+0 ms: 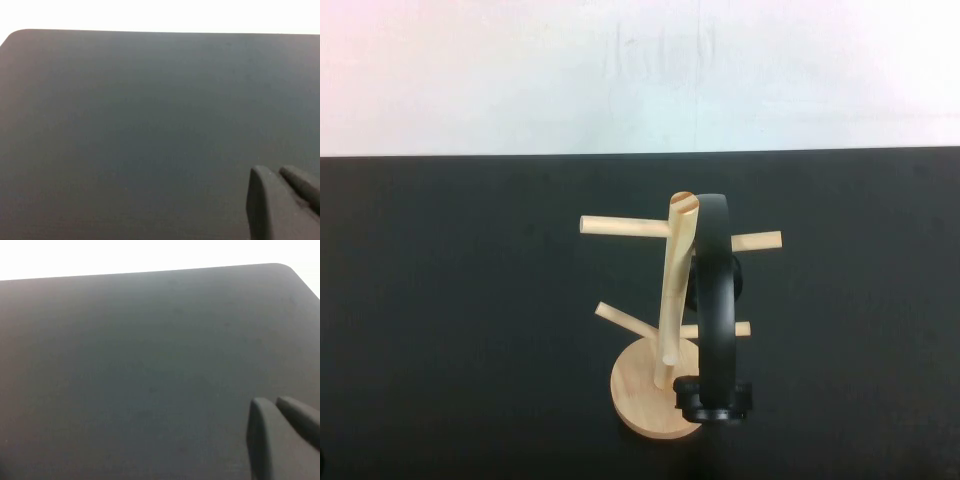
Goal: Take out the headphones from the headphone stand
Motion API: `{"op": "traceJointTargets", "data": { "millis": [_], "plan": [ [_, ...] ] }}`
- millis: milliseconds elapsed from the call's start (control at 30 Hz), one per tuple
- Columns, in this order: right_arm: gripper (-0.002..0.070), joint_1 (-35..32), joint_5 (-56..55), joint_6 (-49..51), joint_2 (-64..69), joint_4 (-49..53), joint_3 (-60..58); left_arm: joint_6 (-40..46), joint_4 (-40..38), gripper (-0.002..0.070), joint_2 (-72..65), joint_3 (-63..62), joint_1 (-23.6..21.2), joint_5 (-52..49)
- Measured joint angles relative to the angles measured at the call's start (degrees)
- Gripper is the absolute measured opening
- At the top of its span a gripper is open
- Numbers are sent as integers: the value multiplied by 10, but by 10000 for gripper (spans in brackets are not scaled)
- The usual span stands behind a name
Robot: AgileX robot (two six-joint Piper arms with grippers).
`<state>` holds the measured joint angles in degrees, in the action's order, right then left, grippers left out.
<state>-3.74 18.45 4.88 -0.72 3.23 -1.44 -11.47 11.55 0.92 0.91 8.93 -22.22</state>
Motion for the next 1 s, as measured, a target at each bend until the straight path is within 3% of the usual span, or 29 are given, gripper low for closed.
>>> {"op": "traceJointTargets", "data": {
  "millis": [800,1000],
  "plan": [
    [-7,0,0,0,0,-1,0,0,0,2,0,0,0,0],
    [-7,0,-45,0,0,-1,0,0,0,2,0,0,0,0]
  ]
}}
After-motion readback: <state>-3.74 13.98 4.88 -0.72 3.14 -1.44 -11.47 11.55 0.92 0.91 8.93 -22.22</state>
